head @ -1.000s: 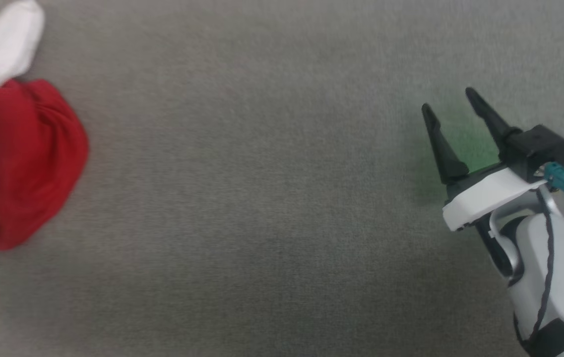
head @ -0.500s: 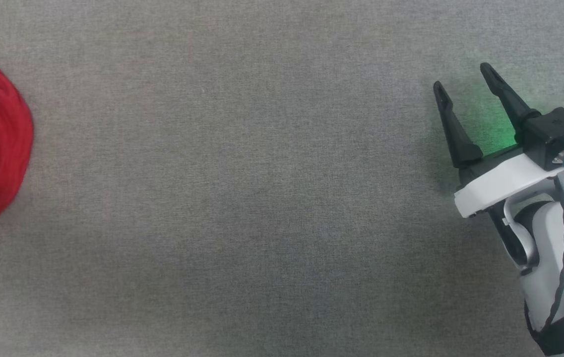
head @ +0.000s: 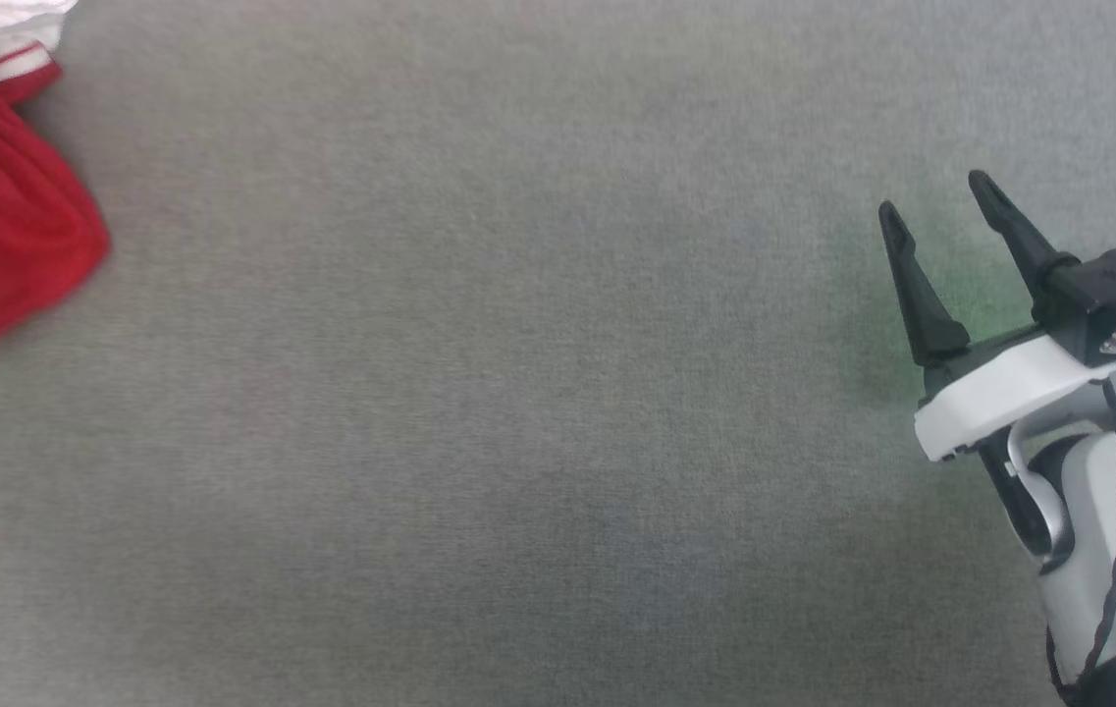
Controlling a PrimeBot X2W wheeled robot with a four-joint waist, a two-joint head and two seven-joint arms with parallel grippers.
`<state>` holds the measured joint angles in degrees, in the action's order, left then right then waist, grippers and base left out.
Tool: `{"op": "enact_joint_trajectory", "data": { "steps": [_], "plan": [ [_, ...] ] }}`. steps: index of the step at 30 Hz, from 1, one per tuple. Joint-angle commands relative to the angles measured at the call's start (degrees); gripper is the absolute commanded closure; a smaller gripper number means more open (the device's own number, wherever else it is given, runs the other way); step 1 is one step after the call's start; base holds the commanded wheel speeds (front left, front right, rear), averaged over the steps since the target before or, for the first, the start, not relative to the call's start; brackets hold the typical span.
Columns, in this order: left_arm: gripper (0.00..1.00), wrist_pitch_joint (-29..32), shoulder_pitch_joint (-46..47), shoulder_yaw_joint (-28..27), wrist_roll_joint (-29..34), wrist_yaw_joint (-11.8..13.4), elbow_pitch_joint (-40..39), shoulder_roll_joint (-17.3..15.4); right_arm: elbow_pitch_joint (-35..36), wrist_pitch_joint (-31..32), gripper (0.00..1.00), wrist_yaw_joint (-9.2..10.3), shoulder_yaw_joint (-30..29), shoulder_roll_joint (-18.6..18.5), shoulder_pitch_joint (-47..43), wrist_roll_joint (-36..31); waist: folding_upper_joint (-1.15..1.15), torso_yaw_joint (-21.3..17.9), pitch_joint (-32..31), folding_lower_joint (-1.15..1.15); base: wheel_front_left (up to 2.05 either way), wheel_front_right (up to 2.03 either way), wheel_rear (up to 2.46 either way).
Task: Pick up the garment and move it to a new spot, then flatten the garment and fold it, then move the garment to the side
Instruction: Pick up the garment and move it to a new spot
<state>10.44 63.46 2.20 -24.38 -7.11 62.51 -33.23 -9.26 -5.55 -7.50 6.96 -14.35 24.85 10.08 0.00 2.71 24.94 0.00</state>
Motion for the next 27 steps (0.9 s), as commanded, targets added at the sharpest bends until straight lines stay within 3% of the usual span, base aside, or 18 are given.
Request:
{"op": "enact_joint_trajectory", "data": {
  "steps": [1, 12, 17, 27],
  "plan": [
    [1.0, -0.55, 1.09, 0.79, 0.57, -0.31, -1.04, -0.5, -0.25, -0.38, 0.0, 0.02, -0.3, 0.15, -0.78, 0.24, 0.0, 1.62, -2.81, 0.0, 0.0, 0.0, 0.0],
    [1.0, 2.57, 2.78, 8.88, -1.68, -0.37, -15.8, -4.82, -2.34, -1.63, 0.0, 0.02, -1.72, 1.2, -3.81, 0.98, 0.0, 4.28, -11.08, 0.0, 0.0, 0.0, 0.0],
    [1.0, 7.99, 0.95, 10.21, -2.94, -0.18, -25.61, -6.65, -2.98, -2.13, 0.0, 0.02, -2.09, 2.05, -4.9, 1.35, 0.0, 4.38, -14.04, 0.0, 0.0, 0.0, 0.0],
    [1.0, 22.2, -8.48, 9.81, -5.79, 7.13, -52.16, -8.16, -3.72, -3.35, 0.0, 0.02, -3.29, 2.34, -5.5, 1.88, 0.0, -0.01, -16.46, 0.0, 0.0, 0.0, 0.0]
  ]
}}
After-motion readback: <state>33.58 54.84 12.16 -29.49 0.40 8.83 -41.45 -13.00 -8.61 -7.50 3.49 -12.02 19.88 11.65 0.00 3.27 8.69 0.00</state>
